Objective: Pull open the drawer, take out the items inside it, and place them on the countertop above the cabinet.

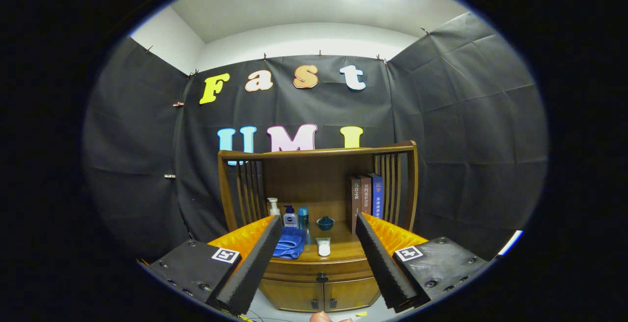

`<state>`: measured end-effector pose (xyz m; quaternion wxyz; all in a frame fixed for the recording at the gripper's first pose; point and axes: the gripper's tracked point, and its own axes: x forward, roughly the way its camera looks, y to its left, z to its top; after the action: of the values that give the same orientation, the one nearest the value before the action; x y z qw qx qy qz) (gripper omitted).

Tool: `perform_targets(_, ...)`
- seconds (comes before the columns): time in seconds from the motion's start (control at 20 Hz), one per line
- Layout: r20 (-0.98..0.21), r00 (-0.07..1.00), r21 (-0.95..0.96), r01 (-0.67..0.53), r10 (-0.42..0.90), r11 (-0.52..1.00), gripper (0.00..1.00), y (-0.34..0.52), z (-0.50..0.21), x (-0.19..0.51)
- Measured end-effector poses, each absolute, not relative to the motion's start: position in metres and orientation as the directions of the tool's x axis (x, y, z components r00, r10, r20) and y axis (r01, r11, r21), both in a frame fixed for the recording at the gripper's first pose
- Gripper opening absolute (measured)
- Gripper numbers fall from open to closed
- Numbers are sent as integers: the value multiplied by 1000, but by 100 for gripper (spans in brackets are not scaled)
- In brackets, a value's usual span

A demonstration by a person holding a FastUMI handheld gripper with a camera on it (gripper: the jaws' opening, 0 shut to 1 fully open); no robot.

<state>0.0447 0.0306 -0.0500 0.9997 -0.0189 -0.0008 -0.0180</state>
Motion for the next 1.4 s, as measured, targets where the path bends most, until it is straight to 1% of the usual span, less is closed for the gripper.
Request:
perform_targets(0.2,-24,1000,-34,-13,12,999,99,40,-70,39)
perform_targets(0.5,-23,1000,-37,-9,8,999,99,36,-76,40)
perform_targets(0.65,2,1000,-17,0,0,1000,99,35,-73,42)
perform_targets(1.4,0,1000,-31,-15,15,999,99,44,-73,39)
